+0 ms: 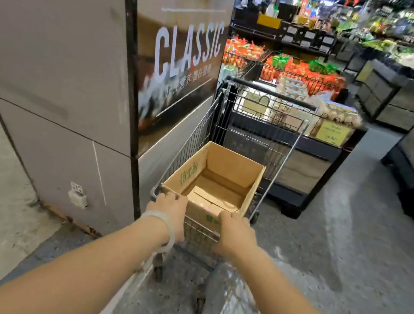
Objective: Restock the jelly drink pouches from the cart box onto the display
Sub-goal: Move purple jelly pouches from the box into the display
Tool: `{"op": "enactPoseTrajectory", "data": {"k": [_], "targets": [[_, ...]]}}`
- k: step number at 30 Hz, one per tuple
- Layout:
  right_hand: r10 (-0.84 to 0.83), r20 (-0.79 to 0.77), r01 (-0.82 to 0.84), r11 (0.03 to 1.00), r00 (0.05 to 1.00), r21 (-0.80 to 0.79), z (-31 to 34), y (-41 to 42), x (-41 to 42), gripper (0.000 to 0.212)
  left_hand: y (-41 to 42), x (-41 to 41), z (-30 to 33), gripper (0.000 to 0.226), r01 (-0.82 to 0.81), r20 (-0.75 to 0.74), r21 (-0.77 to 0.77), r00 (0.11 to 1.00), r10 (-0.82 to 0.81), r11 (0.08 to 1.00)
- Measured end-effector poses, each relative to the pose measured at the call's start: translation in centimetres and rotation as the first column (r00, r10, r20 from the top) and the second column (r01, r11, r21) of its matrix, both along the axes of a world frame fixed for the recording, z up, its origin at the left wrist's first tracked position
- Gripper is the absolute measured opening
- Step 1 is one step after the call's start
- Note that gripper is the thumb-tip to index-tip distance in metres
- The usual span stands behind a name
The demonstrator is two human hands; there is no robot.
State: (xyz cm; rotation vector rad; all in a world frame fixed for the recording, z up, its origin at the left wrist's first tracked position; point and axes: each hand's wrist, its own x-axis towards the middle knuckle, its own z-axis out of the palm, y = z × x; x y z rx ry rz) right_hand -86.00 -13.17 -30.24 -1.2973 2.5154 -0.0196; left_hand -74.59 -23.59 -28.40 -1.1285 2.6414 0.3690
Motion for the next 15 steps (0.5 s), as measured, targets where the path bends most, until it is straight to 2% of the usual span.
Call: {"op": "enactPoseTrajectory", "data": {"k": [2, 8, 15], "targets": [[-0.026, 0.003, 0.026, 0.999, 1.0, -0.033, -0.2, -3.5, -3.0, 0.055, -3.9, -3.0, 0.0, 0.062, 0.019, -0.01, -0.01, 1.0, -0.019, 1.0], [-0.07, 0.088, 0.067, 0.997, 0.994, 0.038, -3.7, -10.2, -9.7, 0.054, -11.2, -10.2, -3.6, 0.073, 0.09, 0.088, 0.018, 0.992, -0.092, 0.996], [-0.082, 0.131, 0.067, 0.991, 0.988, 0.116, -10.2, -19.8, -19.3, 0.053, -20.4, -17.8, -9.6, 0.062, 0.037, 0.118, 0.113, 0.992, -0.05, 0.993]]}}
